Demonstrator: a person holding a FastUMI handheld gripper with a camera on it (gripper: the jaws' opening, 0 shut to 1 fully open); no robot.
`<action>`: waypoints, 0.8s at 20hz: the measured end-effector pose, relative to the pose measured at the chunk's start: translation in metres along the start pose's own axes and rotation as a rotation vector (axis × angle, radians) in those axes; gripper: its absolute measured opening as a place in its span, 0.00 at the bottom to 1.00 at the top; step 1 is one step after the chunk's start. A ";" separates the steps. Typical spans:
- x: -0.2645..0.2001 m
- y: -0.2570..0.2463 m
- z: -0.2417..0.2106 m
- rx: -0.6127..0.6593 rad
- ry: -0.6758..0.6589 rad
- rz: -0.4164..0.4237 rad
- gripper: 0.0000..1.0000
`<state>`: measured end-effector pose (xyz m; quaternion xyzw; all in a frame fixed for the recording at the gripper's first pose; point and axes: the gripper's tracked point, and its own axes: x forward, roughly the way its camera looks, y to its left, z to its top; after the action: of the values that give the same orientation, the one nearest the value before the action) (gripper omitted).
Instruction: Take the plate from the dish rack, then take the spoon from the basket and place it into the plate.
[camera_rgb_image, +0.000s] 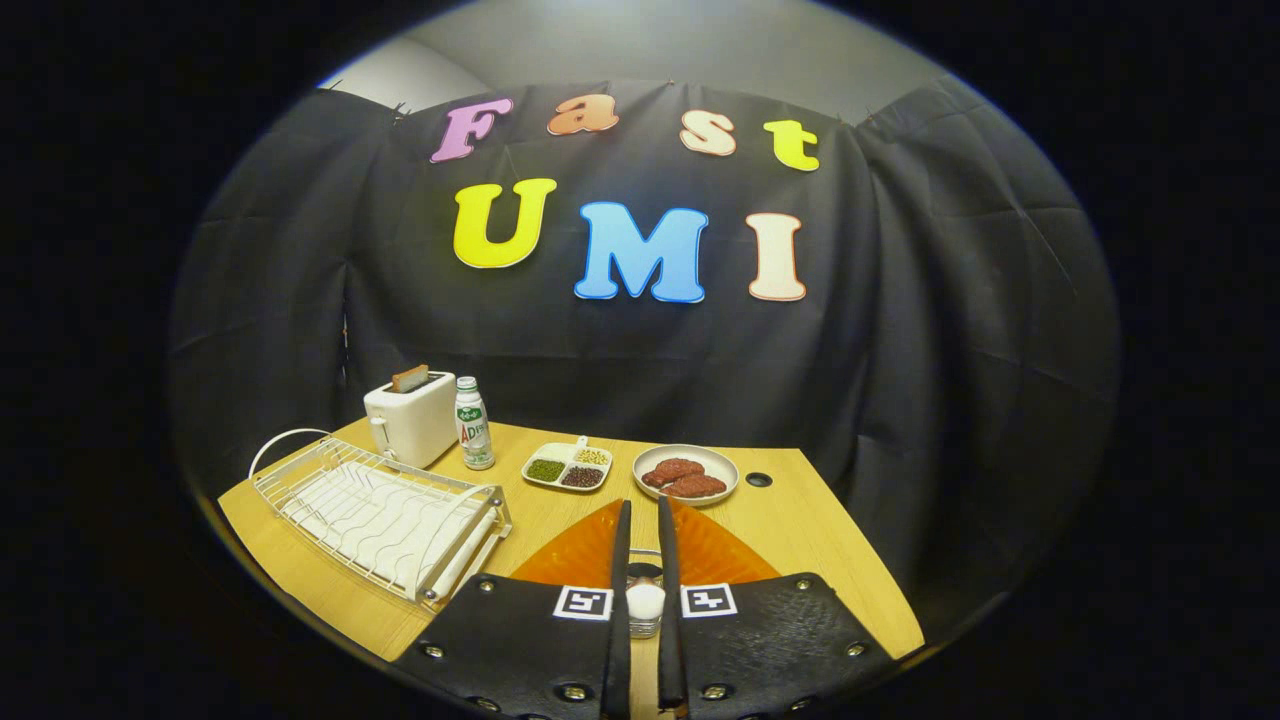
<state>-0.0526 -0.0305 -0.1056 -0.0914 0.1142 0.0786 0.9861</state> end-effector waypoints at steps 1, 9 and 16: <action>-0.007 0.002 0.003 0.001 0.001 0.007 0.11; -0.045 0.031 -0.019 0.052 0.105 0.112 0.11; -0.056 0.075 -0.075 0.109 0.268 0.218 0.11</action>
<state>-0.1351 0.0204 -0.1764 -0.0343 0.2579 0.1659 0.9512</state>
